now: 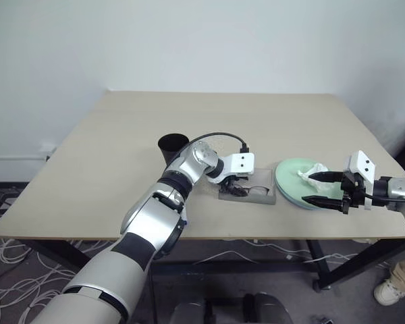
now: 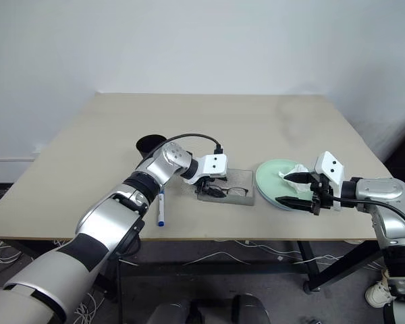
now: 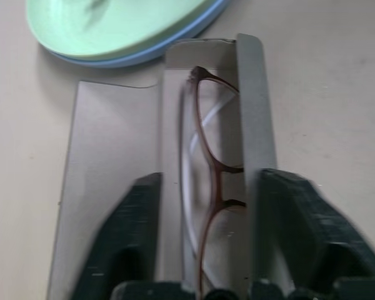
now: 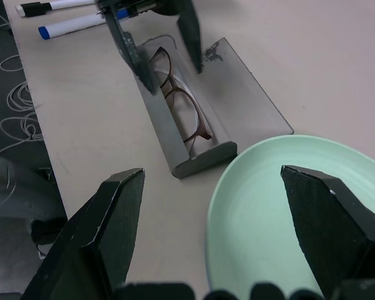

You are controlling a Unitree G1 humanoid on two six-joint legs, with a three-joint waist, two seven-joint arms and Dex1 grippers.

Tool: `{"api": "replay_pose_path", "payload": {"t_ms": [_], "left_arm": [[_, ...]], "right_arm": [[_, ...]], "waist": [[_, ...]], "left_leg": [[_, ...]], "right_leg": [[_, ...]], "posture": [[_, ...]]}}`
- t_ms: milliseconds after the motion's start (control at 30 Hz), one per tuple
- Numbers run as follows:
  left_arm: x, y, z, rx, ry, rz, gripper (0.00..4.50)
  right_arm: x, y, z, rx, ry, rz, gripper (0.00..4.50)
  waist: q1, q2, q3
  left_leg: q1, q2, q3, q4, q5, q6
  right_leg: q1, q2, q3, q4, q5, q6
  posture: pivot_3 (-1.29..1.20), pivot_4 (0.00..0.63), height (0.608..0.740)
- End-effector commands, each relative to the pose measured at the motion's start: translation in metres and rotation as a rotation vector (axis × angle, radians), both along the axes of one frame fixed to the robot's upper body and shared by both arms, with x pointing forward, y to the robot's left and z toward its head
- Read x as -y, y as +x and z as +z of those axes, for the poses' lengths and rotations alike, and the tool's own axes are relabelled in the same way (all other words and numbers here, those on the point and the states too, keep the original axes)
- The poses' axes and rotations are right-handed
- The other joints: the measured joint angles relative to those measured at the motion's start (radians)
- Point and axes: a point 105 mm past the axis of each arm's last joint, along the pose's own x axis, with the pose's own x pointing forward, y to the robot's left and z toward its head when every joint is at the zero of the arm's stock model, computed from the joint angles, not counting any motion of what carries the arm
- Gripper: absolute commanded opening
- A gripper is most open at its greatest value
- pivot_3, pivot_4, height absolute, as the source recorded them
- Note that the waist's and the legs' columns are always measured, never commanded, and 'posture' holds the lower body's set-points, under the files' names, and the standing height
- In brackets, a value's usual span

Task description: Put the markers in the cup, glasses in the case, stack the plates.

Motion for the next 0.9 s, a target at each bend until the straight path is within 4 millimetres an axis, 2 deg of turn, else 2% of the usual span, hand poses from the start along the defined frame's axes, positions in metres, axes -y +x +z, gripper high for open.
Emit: {"api": "replay_pose_path", "payload": {"t_ms": [33,167,433,667,767,900], "left_arm": [[0.001,0.007,0.018,0.052,-0.026,-0.003,4.02],[-0.003,0.008,0.025,0.058,-0.022,-0.018,4.02],[-0.017,0.007,0.021,0.095,0.021,-0.055,4.02],[-0.034,0.008,0.034,0.166,-0.033,-0.064,4.02],[-0.041,0.015,0.046,0.189,-0.080,-0.013,4.02],[-0.050,0.040,0.068,0.269,-0.178,0.182,4.02]], "right_arm": [[-0.006,0.003,0.014,0.060,-0.001,0.025,3.79],[-0.007,0.003,0.014,0.061,-0.001,0.027,3.79],[-0.008,0.005,0.014,0.062,-0.002,0.029,3.79],[-0.009,0.006,0.015,0.061,0.000,0.034,3.79],[-0.009,0.007,0.016,0.061,0.000,0.035,3.79],[-0.011,0.007,0.016,0.061,0.000,0.040,3.79]], "waist": [[0.000,0.000,0.000],[0.000,0.000,0.000],[0.000,0.000,0.000],[0.000,0.000,0.000],[0.000,0.000,0.000],[0.001,0.000,0.000]], "left_leg": [[0.000,0.000,0.000,0.000,0.000,0.000],[0.000,0.000,0.000,0.000,0.000,0.000],[0.000,0.000,0.000,0.000,0.000,0.000],[0.000,0.000,0.000,0.000,0.000,0.000],[0.000,0.000,0.000,0.001,0.000,0.000],[0.000,0.000,-0.001,0.002,0.000,0.000]], "right_leg": [[0.000,0.000,0.000,0.000,0.000,0.000],[0.000,0.000,0.000,0.000,0.000,0.000],[0.000,0.000,0.000,0.000,0.000,0.000],[0.000,0.000,0.000,0.000,0.000,0.000],[0.000,0.000,0.000,0.000,0.000,0.000],[0.000,0.000,-0.001,0.000,0.000,0.000]], "posture": [[0.00,0.000,0.740],[0.00,0.000,0.740],[0.00,0.000,0.740],[0.00,0.000,0.740],[0.00,0.000,0.740],[0.00,0.000,0.740]]}}
